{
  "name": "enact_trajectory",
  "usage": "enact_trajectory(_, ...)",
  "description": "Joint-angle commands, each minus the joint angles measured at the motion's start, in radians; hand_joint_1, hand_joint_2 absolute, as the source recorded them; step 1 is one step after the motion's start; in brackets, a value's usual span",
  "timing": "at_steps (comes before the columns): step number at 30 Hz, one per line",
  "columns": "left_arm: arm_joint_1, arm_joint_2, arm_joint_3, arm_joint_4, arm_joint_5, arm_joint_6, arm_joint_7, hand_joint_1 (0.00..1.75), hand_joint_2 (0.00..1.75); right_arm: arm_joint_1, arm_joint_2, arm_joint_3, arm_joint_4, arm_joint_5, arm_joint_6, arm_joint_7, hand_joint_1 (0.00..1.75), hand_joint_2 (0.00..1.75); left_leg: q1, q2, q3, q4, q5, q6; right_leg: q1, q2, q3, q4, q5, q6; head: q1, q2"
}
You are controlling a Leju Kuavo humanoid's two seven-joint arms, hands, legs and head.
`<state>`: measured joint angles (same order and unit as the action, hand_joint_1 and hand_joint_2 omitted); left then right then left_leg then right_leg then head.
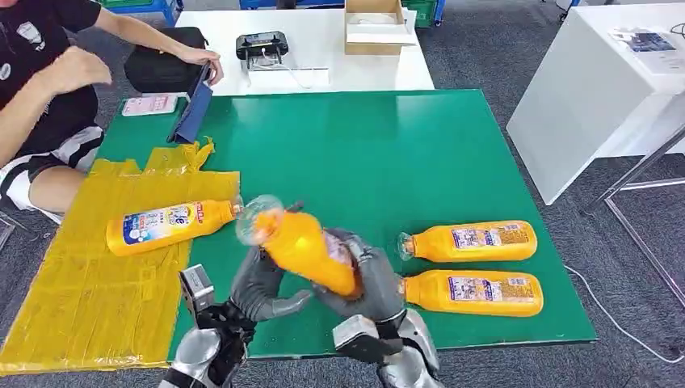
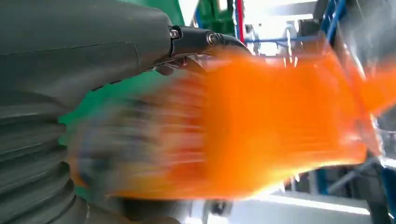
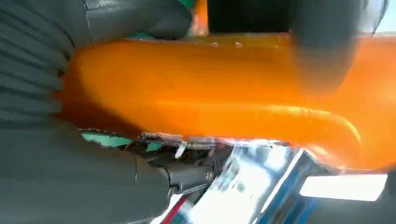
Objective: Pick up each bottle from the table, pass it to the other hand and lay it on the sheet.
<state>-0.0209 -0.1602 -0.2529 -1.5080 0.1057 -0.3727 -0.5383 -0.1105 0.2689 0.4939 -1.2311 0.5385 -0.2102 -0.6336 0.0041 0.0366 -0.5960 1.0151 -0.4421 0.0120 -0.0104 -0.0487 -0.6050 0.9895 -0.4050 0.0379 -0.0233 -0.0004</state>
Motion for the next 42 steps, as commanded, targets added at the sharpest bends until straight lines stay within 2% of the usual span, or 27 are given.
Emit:
enact_trajectory(1, -0.103, 0.016, -0.024, 0.140, -0.010, 0.018, 0.014, 0.00, 1.75, -0.095, 0.010, 0.237, 0.276, 0.105, -0.045, -0.010, 1.75, 1.75, 0.001, -0.001, 0.005, -0.002, -0.001, -0.001, 0.000, 0.004, 0.004, -0.002, 0.000, -0.001, 0.000, 0.000)
enact_trajectory(8, -0.111, -0.001, -0.014, 0.141, -0.023, 0.071, -0.015, 0.00, 1.75, -0.117, 0.009, 0.295, 0.328, 0.102, -0.071, 0.013, 1.75, 1.75, 0.001, -0.003, 0.004, -0.001, -0.001, -0.001, 0.001, 0.003, 0.003, -0.002, -0.001, -0.001, 0.000, 0.000)
enact_trajectory(9, -0.108, -0.007, -0.008, 0.134, -0.034, 0.100, -0.022, 0.44, 1.75, -0.117, 0.008, 0.288, 0.332, 0.094, -0.080, 0.020, 1.75, 1.75, 0.001, -0.004, 0.004, -0.002, -0.001, -0.001, 0.000, 0.004, 0.004, -0.002, -0.001, -0.002, 0.000, 0.000)
enact_trajectory(10, -0.106, -0.010, -0.005, 0.131, -0.033, 0.109, -0.024, 1.43, 1.75, -0.117, 0.007, 0.286, 0.333, 0.092, -0.083, 0.022, 1.75, 1.75, 0.001, -0.002, 0.002, -0.001, 0.000, -0.001, 0.000, 0.003, 0.002, -0.001, -0.001, -0.001, 0.000, 0.000)
enact_trajectory(11, -0.106, -0.010, -0.005, 0.130, -0.033, 0.109, -0.024, 1.75, 1.75, -0.117, 0.005, 0.285, 0.334, 0.091, -0.083, 0.022, 1.75, 1.75, 0.001, -0.003, 0.004, -0.001, -0.001, -0.001, 0.001, 0.004, 0.003, -0.002, -0.001, -0.002, 0.000, 0.000)
enact_trajectory(20, -0.106, -0.021, 0.017, 0.119, -0.026, 0.154, -0.048, 1.75, 1.75, -0.110, 0.000, 0.247, 0.313, 0.050, -0.086, 0.031, 1.75, 1.75, 0.001, -0.004, 0.001, -0.001, 0.000, 0.000, 0.000, 0.001, 0.001, -0.001, -0.001, -0.001, 0.000, 0.000)
enact_trajectory(21, -0.104, -0.023, 0.024, 0.111, -0.024, 0.166, -0.053, 1.75, 1.75, -0.109, -0.005, 0.234, 0.302, 0.038, -0.091, 0.031, 1.54, 1.75, 0.001, -0.003, 0.001, -0.001, 0.000, 0.000, 0.000, 0.001, 0.000, -0.001, -0.001, -0.001, 0.000, 0.000)
enact_trajectory(22, -0.102, -0.025, 0.029, 0.104, -0.020, 0.175, -0.057, 1.75, 1.75, -0.110, -0.008, 0.216, 0.297, 0.005, -0.086, 0.027, 0.30, 1.75, 0.001, -0.005, 0.002, -0.001, 0.000, -0.001, 0.000, 0.001, 0.002, -0.001, -0.001, -0.001, 0.000, 0.000)
enact_trajectory(23, -0.102, -0.024, 0.029, 0.101, -0.020, 0.175, -0.057, 1.75, 1.75, -0.112, -0.013, 0.213, 0.296, 0.001, -0.084, 0.025, 0.30, 1.75, 0.001, -0.003, 0.001, -0.001, 0.000, 0.000, 0.000, 0.002, 0.000, -0.001, -0.001, -0.001, 0.000, 0.000)
enact_trajectory(24, -0.098, -0.027, 0.041, 0.091, -0.008, 0.184, -0.062, 1.75, 1.75, -0.104, -0.015, 0.190, 0.278, -0.031, -0.089, 0.009, 0.00, 1.75, 0.001, -0.005, 0.002, -0.001, 0.000, 0.000, 0.000, 0.002, 0.001, -0.001, -0.001, -0.001, 0.000, 0.000)
enact_trajectory(28, -0.086, -0.021, 0.086, 0.053, 0.043, 0.201, -0.061, 1.75, 1.75, -0.048, -0.025, 0.126, 0.156, -0.101, -0.087, -0.005, 0.00, 1.75, 0.001, -0.005, 0.001, -0.001, -0.001, -0.001, 0.000, 0.003, 0.001, -0.001, -0.001, -0.001, 0.000, 0.000)
enact_trajectory(33, -0.097, -0.002, 0.141, 0.054, 0.159, 0.130, -0.018, 1.75, 1.75, -0.006, -0.041, 0.058, 0.035, -0.145, -0.084, -0.001, 0.00, 1.75, 0.001, -0.004, 0.000, -0.001, 0.000, -0.001, 0.000, 0.002, 0.000, -0.001, -0.001, -0.001, 0.000, 0.000)
enact_trajectory(36, -0.120, 0.016, 0.183, 0.045, 0.067, 0.214, -0.040, 1.75, 1.75, 0.027, -0.050, -0.008, -0.070, -0.169, -0.098, -0.012, 0.00, 1.75, 0.001, -0.004, 0.002, -0.001, -0.001, -0.001, 0.000, 0.004, 0.001, -0.001, -0.001, -0.001, 0.000, 0.000)
enact_trajectory(37, -0.133, 0.024, 0.191, 0.044, -0.073, 0.340, -0.065, 1.75, 1.75, 0.042, -0.048, -0.034, -0.113, -0.171, -0.113, -0.024, 0.00, 1.75, 0.001, -0.003, 0.000, 0.000, 0.000, -0.001, 0.000, 0.003, -0.001, 0.000, -0.001, -0.001, -0.001, 0.000)
enact_trajectory(38, -0.142, 0.032, 0.197, 0.045, -0.071, 0.340, -0.067, 1.75, 1.75, 0.046, -0.053, -0.039, -0.134, -0.173, -0.108, -0.016, 0.00, 1.75, 0.000, -0.003, -0.002, 0.000, 0.000, 0.000, 0.000, 0.002, -0.003, 0.000, 0.000, -0.001, 0.000, 0.000)
enact_trajectory(39, -0.157, 0.049, 0.198, 0.060, -0.226, 0.459, -0.056, 1.75, 1.75, 0.062, -0.053, -0.056, -0.174, -0.155, -0.135, -0.025, 0.00, 1.75, 0.001, -0.005, 0.000, 0.000, 0.000, 0.000, 0.000, 0.002, 0.000, 0.000, -0.001, -0.001, 0.000, 0.000)
enact_trajectory(42, -0.227, 0.105, 0.182, 0.182, -0.524, 0.599, 0.030, 1.75, 1.75, 0.095, -0.067, -0.092, -0.281, -0.141, -0.151, -0.021, 0.00, 1.75, 0.000, -0.004, -0.002, 0.000, 0.000, -0.001, 0.000, 0.002, -0.002, 0.000, -0.001, -0.001, 0.000, 0.000)
